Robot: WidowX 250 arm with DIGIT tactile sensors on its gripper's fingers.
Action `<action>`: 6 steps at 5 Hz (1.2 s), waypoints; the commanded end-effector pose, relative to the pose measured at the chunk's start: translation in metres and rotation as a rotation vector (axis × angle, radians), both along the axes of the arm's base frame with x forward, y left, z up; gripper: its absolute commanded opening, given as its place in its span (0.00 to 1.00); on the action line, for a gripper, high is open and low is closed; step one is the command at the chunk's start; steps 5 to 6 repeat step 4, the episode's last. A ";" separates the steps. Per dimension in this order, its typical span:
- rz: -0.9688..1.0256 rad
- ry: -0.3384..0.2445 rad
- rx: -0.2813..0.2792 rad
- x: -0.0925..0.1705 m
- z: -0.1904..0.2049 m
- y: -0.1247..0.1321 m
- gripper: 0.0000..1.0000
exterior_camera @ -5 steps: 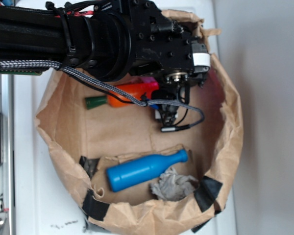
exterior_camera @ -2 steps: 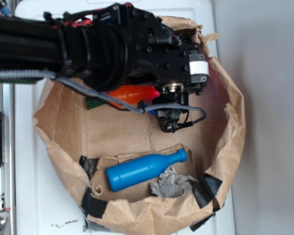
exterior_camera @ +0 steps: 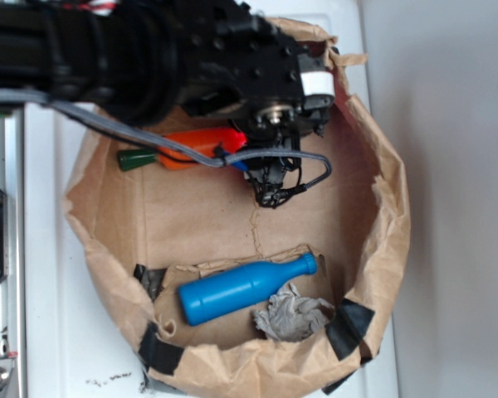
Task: Grab the carrot.
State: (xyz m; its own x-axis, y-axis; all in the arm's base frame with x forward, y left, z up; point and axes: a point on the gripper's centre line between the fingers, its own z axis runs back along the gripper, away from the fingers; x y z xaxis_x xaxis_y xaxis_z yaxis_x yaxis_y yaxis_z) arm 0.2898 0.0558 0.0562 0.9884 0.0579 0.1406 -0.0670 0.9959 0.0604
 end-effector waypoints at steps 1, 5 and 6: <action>0.029 -0.061 -0.056 -0.009 0.048 0.016 0.00; 0.091 -0.020 -0.002 -0.037 0.091 0.015 0.00; 0.091 -0.020 -0.002 -0.037 0.091 0.015 0.00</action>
